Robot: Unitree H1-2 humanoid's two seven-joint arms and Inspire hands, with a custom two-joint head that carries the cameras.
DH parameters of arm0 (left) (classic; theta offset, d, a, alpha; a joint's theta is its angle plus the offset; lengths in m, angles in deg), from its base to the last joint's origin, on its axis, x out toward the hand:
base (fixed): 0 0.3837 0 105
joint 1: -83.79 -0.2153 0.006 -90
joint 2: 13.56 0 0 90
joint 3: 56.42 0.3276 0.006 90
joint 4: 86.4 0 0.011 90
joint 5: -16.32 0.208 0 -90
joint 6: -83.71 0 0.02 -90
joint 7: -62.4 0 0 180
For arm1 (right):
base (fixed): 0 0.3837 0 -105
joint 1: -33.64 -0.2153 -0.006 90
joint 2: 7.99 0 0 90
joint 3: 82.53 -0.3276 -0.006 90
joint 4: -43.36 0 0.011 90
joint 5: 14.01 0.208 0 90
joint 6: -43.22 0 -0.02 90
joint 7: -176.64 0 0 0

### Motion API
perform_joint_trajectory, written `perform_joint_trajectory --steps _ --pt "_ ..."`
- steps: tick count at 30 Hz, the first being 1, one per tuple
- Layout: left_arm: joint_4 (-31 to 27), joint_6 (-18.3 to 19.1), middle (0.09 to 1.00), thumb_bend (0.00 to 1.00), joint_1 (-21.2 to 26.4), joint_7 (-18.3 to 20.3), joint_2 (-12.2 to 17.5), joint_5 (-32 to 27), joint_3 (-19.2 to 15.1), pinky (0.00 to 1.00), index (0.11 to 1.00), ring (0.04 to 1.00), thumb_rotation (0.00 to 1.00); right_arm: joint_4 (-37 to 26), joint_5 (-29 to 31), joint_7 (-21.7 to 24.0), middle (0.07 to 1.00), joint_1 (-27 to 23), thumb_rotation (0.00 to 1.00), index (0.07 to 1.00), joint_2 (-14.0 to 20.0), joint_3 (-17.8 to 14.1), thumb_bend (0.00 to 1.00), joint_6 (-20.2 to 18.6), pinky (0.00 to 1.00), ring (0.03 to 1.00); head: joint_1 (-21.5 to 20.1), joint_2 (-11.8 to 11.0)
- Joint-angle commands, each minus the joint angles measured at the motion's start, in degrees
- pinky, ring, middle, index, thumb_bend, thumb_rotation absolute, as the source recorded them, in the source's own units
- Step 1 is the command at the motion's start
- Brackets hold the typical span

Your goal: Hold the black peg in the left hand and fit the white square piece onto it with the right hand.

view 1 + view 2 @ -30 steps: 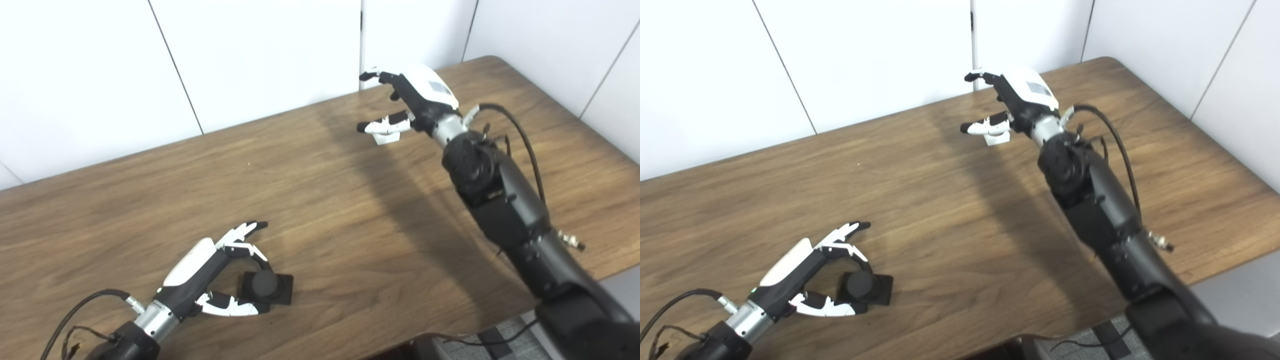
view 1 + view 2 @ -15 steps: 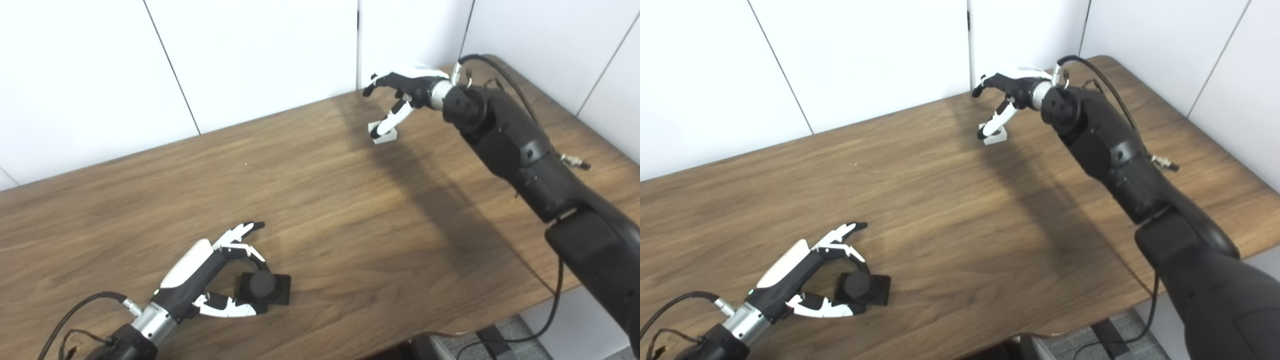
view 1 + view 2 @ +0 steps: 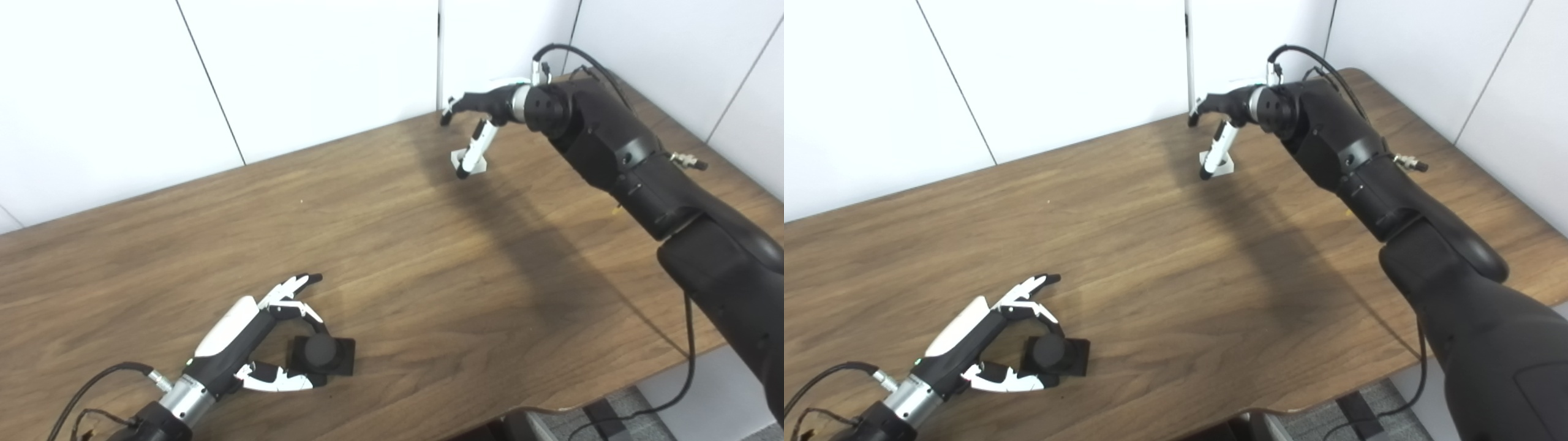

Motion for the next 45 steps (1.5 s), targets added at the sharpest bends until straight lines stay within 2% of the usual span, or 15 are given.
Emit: perform_joint_trajectory --steps 1,9,17,25,32,45 --pt "-0.2 -0.4 0.978 0.52 -0.7 0.9 1.3 1.4 0.3 1.00 0.489 1.000 0.07 0.1 -0.5 -1.7 0.989 -2.4 0.33 0.822 1.5 -0.2 0.99 1.2 0.92 0.997 0.3 0.3" --pt "-0.5 -0.3 0.982 0.52 -1.1 1.3 1.4 0.7 0.2 1.00 0.490 1.000 0.07 0.8 -1.3 -2.9 0.988 -0.4 0.32 0.835 1.1 0.1 0.93 0.5 1.00 1.000 0.5 0.5" --pt "-1.1 0.0 0.984 0.52 -1.3 1.4 1.6 1.0 0.1 1.00 0.490 1.000 0.07 1.9 -2.8 -4.1 0.983 0.4 0.30 0.838 0.7 0.7 0.89 -0.3 1.00 0.996 0.7 0.6" --pt "-1.3 0.3 0.982 0.52 -1.7 1.3 1.5 1.0 0.0 1.00 0.489 1.000 0.07 3.6 -2.6 -5.5 0.967 1.1 0.30 0.832 0.6 0.9 0.83 0.7 1.00 0.983 1.3 0.8" --pt "-1.5 -0.2 0.983 0.52 -2.1 1.0 1.7 1.0 -0.3 1.00 0.489 1.000 0.06 6.1 -2.7 -8.7 0.933 1.2 0.32 0.777 0.1 1.7 0.76 2.7 0.91 0.944 1.8 1.0" --pt "-3.1 1.0 0.985 0.52 -2.1 1.6 1.8 0.9 -0.6 1.00 0.489 1.000 0.07 11.9 -2.8 -14.5 0.880 -0.1 0.26 0.676 -1.9 2.6 0.69 5.0 0.80 0.888 2.8 1.5"
